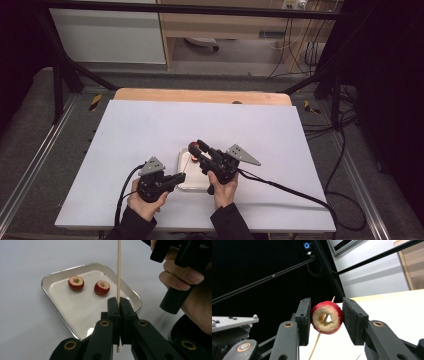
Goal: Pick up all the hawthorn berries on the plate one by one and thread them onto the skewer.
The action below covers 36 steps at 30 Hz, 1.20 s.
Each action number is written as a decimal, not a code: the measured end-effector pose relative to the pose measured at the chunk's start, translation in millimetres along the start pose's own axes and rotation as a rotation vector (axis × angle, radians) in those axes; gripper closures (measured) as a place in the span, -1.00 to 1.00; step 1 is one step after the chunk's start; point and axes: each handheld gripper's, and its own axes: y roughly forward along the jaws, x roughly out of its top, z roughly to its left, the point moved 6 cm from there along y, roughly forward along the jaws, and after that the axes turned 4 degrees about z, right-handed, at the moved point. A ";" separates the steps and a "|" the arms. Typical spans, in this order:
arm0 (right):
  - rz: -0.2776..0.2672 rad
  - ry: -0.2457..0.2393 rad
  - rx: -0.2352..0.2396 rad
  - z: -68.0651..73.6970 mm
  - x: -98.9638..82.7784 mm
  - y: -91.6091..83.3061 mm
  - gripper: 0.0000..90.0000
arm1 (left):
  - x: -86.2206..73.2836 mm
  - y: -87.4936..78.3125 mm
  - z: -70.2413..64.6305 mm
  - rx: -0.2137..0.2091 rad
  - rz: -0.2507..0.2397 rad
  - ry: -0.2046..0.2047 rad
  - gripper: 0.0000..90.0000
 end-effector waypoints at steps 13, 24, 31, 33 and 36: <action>0.051 0.035 -0.014 3.8 -7.2 -3.0 0.35 | -2.7 4.3 -0.9 0.020 0.002 0.038 0.97; 0.176 0.085 0.047 11.1 -45.3 1.7 0.35 | 4.2 3.6 6.7 0.062 -0.004 0.052 0.97; 0.171 0.053 0.032 11.6 -43.1 0.5 0.32 | 2.4 4.3 5.9 0.066 -0.007 0.071 0.97; 0.171 0.027 0.017 10.8 -38.0 -1.0 0.19 | 0.3 5.6 6.8 0.069 0.005 0.076 0.97; 0.199 -0.032 0.006 8.9 -26.3 -4.6 0.11 | -1.3 6.3 9.3 0.065 0.003 0.077 0.97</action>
